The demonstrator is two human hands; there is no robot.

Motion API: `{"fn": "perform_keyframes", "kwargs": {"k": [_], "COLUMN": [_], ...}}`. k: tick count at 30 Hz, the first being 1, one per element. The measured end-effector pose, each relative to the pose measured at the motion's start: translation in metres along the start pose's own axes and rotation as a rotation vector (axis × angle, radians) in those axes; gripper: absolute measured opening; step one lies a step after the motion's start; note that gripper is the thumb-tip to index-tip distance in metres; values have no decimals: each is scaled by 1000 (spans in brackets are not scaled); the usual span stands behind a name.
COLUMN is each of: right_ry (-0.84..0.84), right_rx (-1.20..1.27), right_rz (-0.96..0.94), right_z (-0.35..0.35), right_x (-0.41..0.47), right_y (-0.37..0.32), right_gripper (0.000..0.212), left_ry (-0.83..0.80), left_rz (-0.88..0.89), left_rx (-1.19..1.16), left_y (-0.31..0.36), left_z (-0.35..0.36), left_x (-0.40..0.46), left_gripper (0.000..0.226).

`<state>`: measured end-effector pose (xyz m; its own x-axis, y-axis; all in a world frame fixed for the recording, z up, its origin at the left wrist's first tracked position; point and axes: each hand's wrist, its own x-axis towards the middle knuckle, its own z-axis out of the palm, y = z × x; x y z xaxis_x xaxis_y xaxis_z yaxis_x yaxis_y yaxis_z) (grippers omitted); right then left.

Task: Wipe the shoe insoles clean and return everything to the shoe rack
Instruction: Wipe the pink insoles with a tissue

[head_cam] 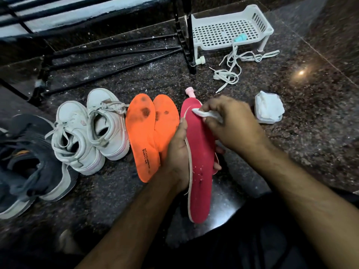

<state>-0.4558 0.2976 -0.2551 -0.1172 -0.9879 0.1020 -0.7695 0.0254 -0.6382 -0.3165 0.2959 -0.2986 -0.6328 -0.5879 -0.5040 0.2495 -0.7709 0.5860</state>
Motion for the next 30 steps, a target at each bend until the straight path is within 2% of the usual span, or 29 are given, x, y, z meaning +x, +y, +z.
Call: {"fn": "perform_keyframes", "kwargs": {"k": [3, 7, 10, 13, 15, 17, 20, 22, 24, 26, 27, 30], "right_ry": [-82, -220, -421, -519, -494, -328, -22, 25, 6, -72, -150, -393], "right_rx": [-48, -10, 232, 471, 556, 510, 232, 73, -27, -13, 41, 318], "right_rz": [-85, -30, 81, 119, 138, 156, 122, 5, -90, -72, -41, 16], "right_z": [13, 20, 21, 14, 7, 3, 3, 5, 11, 17, 19, 20], "right_x": [-3, -15, -25, -31, -27, -20, -8, -4, -4, -9, -13, -24], "right_y": [-11, -21, -21, -23, -23, -16, -2, -2, -10, -19, -21, -23], "right_gripper": [19, 9, 8, 14, 15, 15, 15, 18, 18, 15, 12, 11], "left_ry": [46, 174, 174, 153, 113, 47, 44, 40, 38, 109, 142, 105], "left_rz": [24, 12, 21, 6, -8, -7, -22, 0, 42, 65, 73, 70], "left_rx": [-76, -159, -137, -169, -206, -181, -58, -50, -98, -161, -167, -184], "left_y": [0, 7, 8, 10, 12, 9, 7, 5, 5, 6, 7, 11], "left_z": [4, 5, -1, -7, -4, -2, 3, 4, 8, 9, 6, -1], "left_x": [-2, -5, -3, 1, 1, 1, -3, -3, -4, -5, -4, -4], "left_gripper": [71, 70, 83, 82, 87, 86, 76, 71, 66, 65, 68, 87]}}
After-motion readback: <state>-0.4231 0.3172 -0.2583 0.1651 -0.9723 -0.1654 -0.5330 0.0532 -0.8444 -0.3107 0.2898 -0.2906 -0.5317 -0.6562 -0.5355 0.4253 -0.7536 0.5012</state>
